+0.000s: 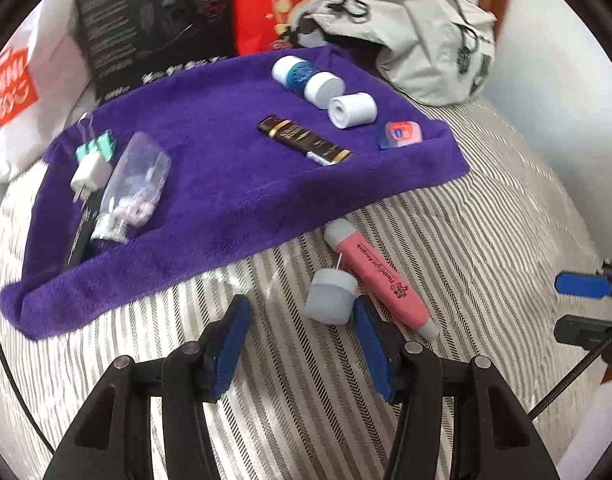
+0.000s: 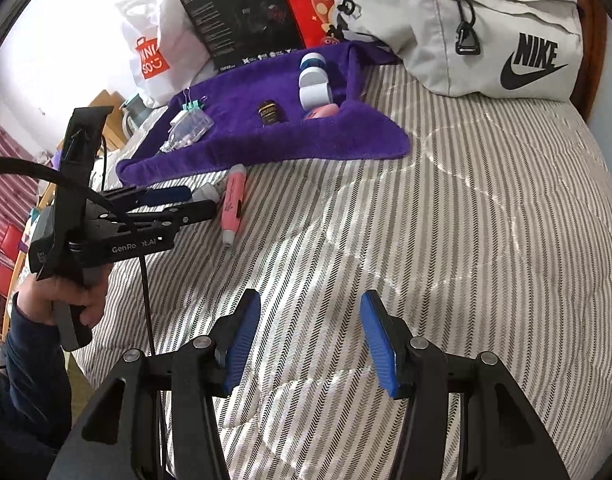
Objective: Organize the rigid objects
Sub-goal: 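Grasp the white USB drive with the left tool while the right grasps the pink highlighter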
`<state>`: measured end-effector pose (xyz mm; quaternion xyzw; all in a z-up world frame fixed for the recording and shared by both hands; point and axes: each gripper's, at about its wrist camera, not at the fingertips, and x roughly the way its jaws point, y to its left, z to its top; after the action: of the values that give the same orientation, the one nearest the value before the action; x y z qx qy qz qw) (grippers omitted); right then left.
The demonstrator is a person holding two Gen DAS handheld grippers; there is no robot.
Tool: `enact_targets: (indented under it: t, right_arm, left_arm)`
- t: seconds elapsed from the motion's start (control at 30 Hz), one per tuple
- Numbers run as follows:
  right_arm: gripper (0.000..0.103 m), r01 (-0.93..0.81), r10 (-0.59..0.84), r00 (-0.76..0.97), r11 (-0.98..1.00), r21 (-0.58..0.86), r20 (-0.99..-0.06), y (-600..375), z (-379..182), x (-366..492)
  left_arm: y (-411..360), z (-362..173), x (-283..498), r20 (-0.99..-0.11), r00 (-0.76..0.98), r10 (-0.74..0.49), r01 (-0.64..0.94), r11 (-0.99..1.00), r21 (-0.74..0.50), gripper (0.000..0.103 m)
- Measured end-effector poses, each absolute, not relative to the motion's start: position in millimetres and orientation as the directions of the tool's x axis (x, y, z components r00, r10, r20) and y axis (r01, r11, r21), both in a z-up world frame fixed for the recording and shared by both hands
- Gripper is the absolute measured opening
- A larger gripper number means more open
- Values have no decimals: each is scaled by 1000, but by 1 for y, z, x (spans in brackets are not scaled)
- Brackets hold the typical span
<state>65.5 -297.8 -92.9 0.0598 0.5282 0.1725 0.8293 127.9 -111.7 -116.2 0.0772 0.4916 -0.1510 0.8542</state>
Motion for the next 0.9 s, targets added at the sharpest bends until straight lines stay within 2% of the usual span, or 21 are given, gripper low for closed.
enact_targets:
  t: [0.2,0.27,0.3,0.37,0.4,0.47,0.57,0.9]
  right_arm:
    - [52,-206,337,365,938,277,-868,-300,-99,67]
    - [52,-192,333,360,941,280,-872,-301,-102,68]
    - [52,-189,330,357,942,279,-874,-301,-104,69]
    - [52,-185,329,349,942,279,-878,-299,-106,69]
    - [52,-186,328,346,942,278,-879,-299,-107,69]
    - [52,-190,327,340,942,276,-882,-296,-108,69]
    - [52,-196,328,341,941,275,-881,-291,-106,71]
    - [52,-284,337,389,929,236,-858,-247,-101,105]
  left_arm:
    - [-119,-116,132,-856,486,-179,368,930,15,49]
    - [-122,-115,132,-855,484,-185,378,926,13,43]
    - [-123,-114,133,-852,488,-191,378,926,9,35]
    - [-124,-115,133,-845,495,-203,383,924,2,29]
    - [-124,-114,133,-841,498,-210,381,924,-5,22]
    - [-124,-114,131,-836,489,-250,392,919,-45,22]
    - [-124,-113,129,-839,488,-242,397,917,-34,23]
    - [-63,-108,122,-854,496,-157,286,958,-10,23]
